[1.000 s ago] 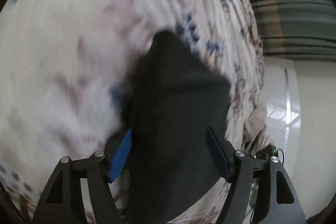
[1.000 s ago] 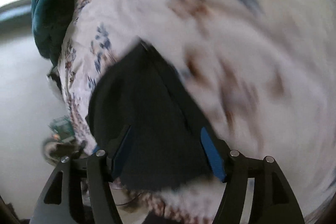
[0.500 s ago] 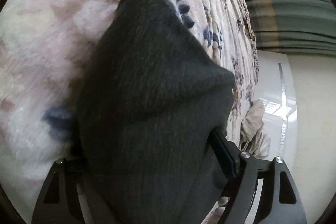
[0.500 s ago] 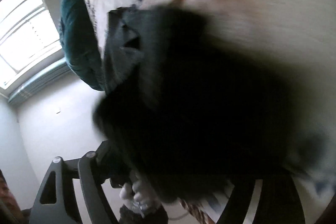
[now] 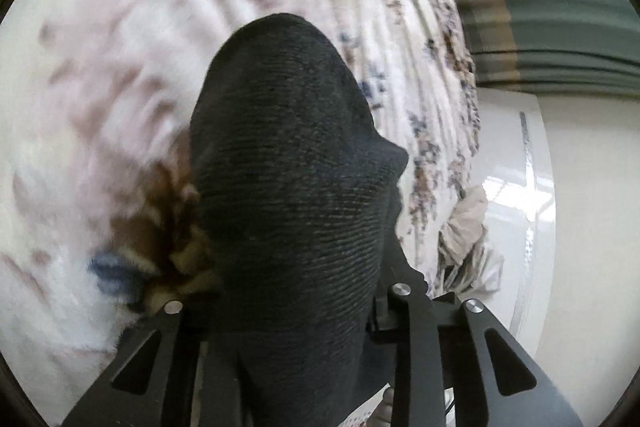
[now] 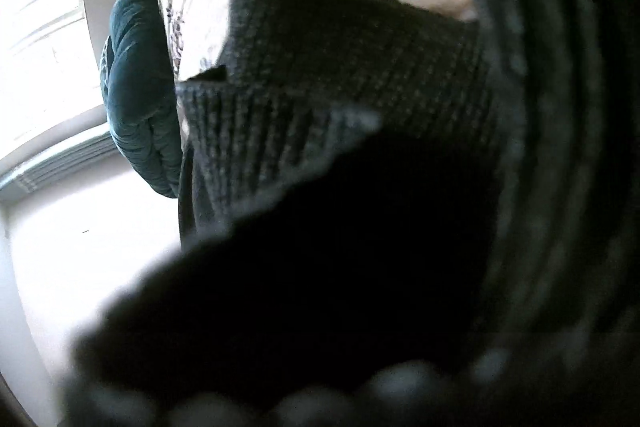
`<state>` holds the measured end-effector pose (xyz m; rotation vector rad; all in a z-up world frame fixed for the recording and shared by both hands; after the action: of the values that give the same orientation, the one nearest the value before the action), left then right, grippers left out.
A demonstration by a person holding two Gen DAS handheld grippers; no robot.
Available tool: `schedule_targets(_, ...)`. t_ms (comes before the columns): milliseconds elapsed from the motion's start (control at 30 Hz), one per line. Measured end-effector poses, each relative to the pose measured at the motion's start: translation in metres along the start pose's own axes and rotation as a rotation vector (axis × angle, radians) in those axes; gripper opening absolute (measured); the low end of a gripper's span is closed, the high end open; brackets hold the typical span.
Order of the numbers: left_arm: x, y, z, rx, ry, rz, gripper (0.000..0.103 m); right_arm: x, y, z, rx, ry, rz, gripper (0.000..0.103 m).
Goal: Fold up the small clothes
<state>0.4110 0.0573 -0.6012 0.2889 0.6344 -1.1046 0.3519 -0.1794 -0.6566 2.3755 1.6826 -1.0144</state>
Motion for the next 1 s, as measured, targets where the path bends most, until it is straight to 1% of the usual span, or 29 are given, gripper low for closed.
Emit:
schedule_targets(100,-0.009,0.013,0.014,0.049,-0.008,-0.019,0.025,-0.007,-0.008,-0.022,-0.03,0.004,0.025,0.024)
schedule_targets(200,-0.017,0.034,0.03,0.104,-0.017,-0.038,0.025,-0.012,-0.011,-0.052,-0.062,0.011,0.063,0.024)
schedule_targets(300,-0.024,0.067,0.049,0.165,-0.032,-0.055,0.025,-0.015,-0.006,-0.085,-0.1,0.018,0.113,0.024)
schedule_targets(400,-0.025,0.099,0.066,0.199,-0.055,-0.076,0.025,-0.014,0.004,-0.119,-0.131,0.022,0.163,0.024)
schedule_targets(467,-0.021,0.125,0.079,0.237,-0.052,-0.088,0.025,-0.011,0.014,-0.141,-0.14,0.029,0.193,0.024)
schedule_targets(567,-0.013,0.17,0.102,0.29,-0.067,-0.104,0.025,-0.004,0.039,-0.173,-0.163,0.039,0.234,0.024)
schedule_targets(633,-0.003,0.202,0.114,0.308,-0.079,-0.117,0.025,0.001,0.06,-0.191,-0.18,0.052,0.26,0.024)
schedule_targets(700,0.006,0.231,0.125,0.327,-0.088,-0.128,0.025,0.006,0.085,-0.206,-0.19,0.079,0.286,0.024)
schedule_targets(833,0.045,0.29,0.144,0.372,-0.087,-0.14,0.025,0.02,0.145,-0.227,-0.213,0.091,0.328,0.024)
schedule_targets(900,0.063,0.313,0.146,0.375,-0.094,-0.147,0.025,0.027,0.174,-0.232,-0.228,0.081,0.348,0.024)
schedule_targets(933,0.075,0.326,0.144,0.385,-0.085,-0.151,0.025,0.033,0.192,-0.233,-0.225,0.078,0.359,0.024)
schedule_targets(1000,0.095,0.343,0.134,0.385,-0.054,-0.167,0.026,0.041,0.214,-0.231,-0.224,0.058,0.367,0.024)
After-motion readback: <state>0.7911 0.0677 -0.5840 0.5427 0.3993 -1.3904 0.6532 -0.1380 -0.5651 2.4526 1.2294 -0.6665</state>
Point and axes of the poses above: each gripper's, at about its wrist camera, not at the fingertips, and x roughly the way its jaws point, z to its right, y to its top, the point moved 9 cm from there along x, roughly the way its jaws point, and after that the axes turned 6 degrees about -z, right-handed, at the moved point
